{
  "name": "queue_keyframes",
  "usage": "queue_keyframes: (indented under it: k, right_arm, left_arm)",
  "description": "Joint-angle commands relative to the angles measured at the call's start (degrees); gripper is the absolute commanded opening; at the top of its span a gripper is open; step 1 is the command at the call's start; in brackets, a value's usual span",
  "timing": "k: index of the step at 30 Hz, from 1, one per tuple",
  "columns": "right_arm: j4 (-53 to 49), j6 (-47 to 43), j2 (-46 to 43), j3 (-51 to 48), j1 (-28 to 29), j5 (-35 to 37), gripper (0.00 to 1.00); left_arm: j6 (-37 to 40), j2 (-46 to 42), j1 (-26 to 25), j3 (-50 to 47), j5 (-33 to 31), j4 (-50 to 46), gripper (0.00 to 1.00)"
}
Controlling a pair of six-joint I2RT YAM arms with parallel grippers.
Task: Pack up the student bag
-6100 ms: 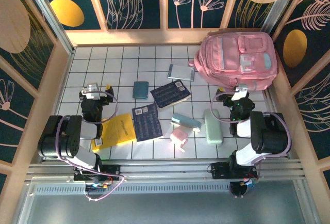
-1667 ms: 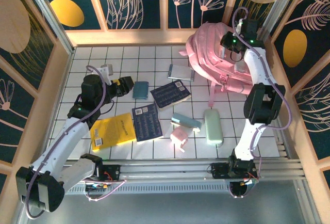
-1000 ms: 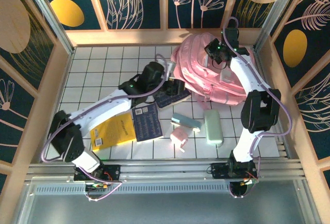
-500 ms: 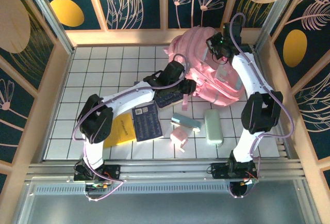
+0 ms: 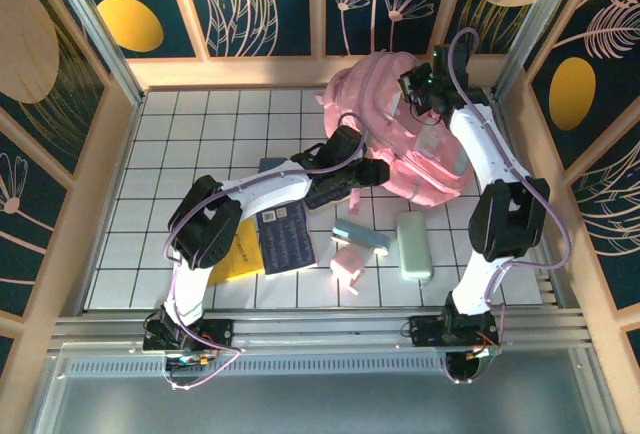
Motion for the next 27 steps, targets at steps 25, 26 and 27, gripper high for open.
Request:
queue_keyframes:
  k: [25, 26, 27]
  right_arm:
    - [8.2, -4.6, -8.3, -0.8, -0.6, -1.5, 0.00]
    - [8.1, -5.4, -8.3, -0.8, -0.7, -1.4, 0.00]
    - [8.1, -6.0, -8.3, -0.8, -0.6, -1.2, 0.00]
  left_arm:
    - [4.0, -5.5, 2.7, -8.6, -8.5, -3.5, 0.19]
    - [4.2, -6.4, 3.2, -9.8, -8.3, -3.0, 0.20]
    - [4.5, -7.2, 3.7, -10.9, -8.1, -2.3, 0.19]
